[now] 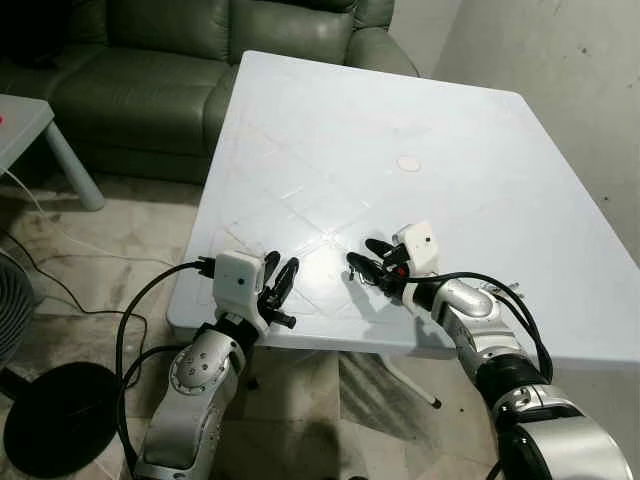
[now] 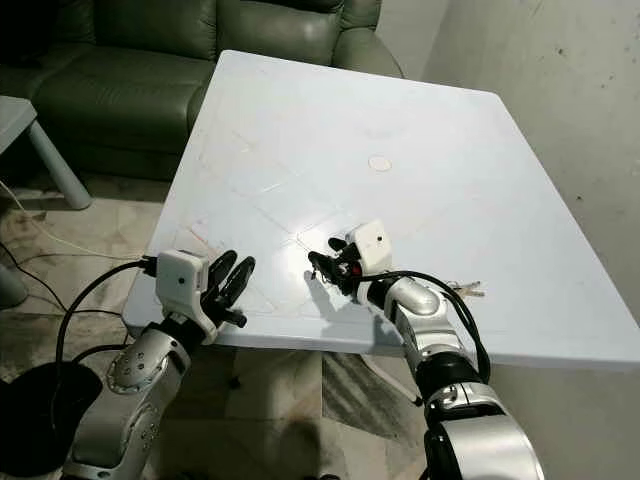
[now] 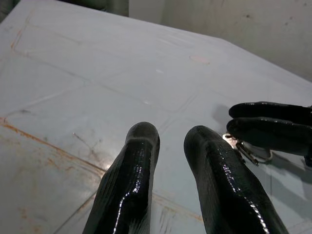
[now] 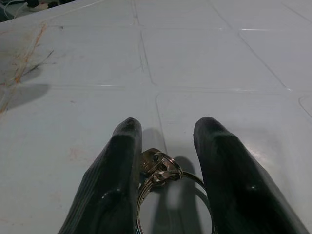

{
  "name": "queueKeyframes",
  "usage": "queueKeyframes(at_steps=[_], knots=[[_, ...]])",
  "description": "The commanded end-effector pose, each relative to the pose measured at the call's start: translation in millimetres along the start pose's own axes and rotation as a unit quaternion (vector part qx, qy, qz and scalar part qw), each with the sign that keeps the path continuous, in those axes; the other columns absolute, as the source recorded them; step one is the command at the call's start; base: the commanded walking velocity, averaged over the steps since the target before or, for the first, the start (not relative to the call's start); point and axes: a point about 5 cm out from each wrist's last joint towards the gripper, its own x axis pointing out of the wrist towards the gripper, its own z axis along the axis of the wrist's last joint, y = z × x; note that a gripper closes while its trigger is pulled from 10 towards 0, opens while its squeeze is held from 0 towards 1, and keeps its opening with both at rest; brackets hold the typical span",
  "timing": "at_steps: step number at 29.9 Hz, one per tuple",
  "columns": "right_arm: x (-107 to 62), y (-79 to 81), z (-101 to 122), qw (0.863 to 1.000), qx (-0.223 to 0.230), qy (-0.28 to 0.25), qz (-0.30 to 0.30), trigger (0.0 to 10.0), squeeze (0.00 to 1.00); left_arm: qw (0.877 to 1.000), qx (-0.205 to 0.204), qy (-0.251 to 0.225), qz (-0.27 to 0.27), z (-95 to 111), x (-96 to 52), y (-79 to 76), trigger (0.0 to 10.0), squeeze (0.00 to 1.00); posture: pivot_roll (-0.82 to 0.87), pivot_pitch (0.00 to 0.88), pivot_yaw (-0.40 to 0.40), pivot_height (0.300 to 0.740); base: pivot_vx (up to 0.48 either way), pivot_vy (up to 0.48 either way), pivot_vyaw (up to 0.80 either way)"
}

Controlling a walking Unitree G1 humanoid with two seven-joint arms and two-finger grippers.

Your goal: Hang keys on a hook

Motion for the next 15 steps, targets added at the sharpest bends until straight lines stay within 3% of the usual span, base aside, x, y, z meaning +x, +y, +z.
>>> queueKeyframes(at_steps=[1, 13, 15], knots=[[-1.9, -2.7, -1.0, 1.000, 0.006, -0.001, -0.002, 0.0, 0.00, 1.000, 0.000, -0.004, -0.005, 2.9, -0.9, -4.4, 10.0, 0.00, 0.09, 0.167, -0.150, 0.740, 0.000, 0.000, 0.00], [-2.8, -2.7, -1.7, 1.000, -0.014, 0.011, 0.015, 0.2, 0.00, 1.000, -0.002, -0.004, 0.002, 4.2, -2.4, -2.1, 10.0, 0.00, 0.10, 0.173, -0.154, 0.740, 0.000, 0.000, 0.00], [-2.3, -3.1, -1.1, 1.000, -0.015, 0.011, 0.015, 1.5, 0.00, 1.000, -0.002, -0.004, 0.004, 4.4, -2.8, -1.8, 10.0, 0.00, 0.10, 0.174, -0.155, 0.740, 0.000, 0.000, 0.00]])
